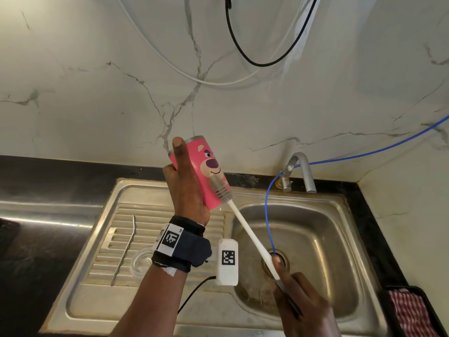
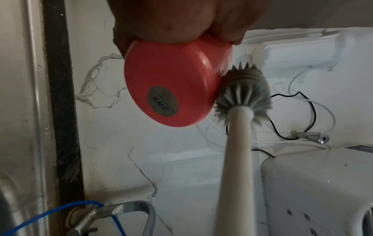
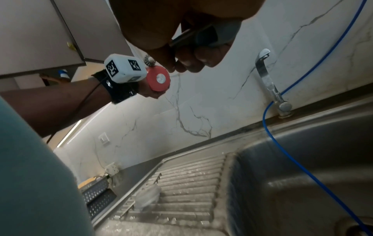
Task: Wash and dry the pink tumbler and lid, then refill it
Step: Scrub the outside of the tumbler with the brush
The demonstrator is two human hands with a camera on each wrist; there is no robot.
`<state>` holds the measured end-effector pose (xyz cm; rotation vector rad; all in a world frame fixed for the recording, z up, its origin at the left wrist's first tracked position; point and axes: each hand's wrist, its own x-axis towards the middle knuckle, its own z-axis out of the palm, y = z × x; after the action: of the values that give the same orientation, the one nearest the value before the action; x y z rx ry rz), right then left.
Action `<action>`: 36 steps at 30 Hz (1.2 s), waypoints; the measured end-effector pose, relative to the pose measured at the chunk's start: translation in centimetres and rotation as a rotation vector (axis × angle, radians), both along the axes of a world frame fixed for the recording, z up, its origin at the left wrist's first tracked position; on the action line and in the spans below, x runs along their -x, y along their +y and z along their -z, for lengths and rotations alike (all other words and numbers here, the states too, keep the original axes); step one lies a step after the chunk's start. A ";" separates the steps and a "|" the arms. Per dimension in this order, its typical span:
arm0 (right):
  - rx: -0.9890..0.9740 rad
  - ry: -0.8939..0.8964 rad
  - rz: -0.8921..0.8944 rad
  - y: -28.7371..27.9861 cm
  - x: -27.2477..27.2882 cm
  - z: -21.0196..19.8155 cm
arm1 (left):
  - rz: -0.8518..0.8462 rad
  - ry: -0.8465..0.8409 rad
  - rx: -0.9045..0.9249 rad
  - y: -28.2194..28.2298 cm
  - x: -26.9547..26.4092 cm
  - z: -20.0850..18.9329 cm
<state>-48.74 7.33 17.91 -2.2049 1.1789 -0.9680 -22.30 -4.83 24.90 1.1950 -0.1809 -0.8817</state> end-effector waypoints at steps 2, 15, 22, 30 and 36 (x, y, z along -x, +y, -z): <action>0.019 0.010 0.019 -0.5 -0.7 -0.2 | 0.046 -0.014 -0.007 0.0 0.5 0.3; 0.055 0.089 0.029 -0.8 -1.9 -0.6 | 0.083 0.015 0.065 0.1 1.2 0.7; 0.027 0.049 0.020 -0.6 -1.9 -0.7 | 0.067 -0.020 0.042 -0.2 0.8 0.3; 0.065 0.029 0.060 -1.8 -3.5 -1.1 | 0.120 -0.001 0.026 0.6 2.7 0.2; 0.039 0.033 0.010 -0.8 -1.7 0.0 | 0.074 -0.020 0.034 0.3 1.2 0.0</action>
<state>-47.05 6.49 17.93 -2.2549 1.1970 -0.9703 -23.45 -4.48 24.92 1.1722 -0.2567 -0.9279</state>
